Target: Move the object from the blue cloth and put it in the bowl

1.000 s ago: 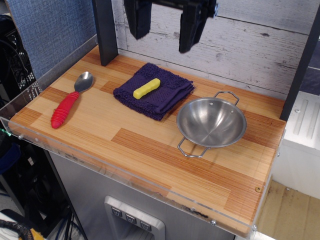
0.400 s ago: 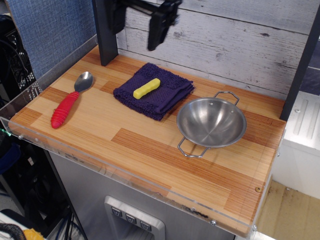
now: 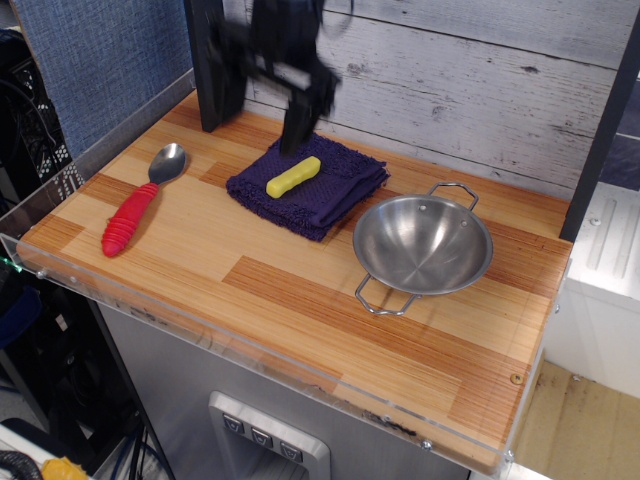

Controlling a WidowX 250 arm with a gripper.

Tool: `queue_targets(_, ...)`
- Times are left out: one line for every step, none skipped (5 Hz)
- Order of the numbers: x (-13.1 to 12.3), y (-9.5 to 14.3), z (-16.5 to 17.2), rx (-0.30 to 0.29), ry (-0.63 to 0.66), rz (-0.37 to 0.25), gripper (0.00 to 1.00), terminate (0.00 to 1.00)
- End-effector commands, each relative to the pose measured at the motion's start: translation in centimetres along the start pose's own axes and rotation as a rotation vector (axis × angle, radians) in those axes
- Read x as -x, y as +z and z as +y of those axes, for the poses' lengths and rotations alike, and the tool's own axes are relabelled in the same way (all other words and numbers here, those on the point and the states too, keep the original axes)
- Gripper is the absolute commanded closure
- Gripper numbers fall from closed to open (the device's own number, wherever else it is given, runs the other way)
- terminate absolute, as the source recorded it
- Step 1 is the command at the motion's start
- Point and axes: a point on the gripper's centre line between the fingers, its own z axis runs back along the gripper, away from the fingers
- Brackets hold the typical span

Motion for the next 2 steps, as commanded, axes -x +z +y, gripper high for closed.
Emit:
queue_targets(-0.26, -1.95, 0.81, 0.058, 0.008, -0.007, 0.0, 0.0)
queue_targets(-0.69, -2.55, 1.18, 0.076, 0.022, 0.009, 0.0, 0.0)
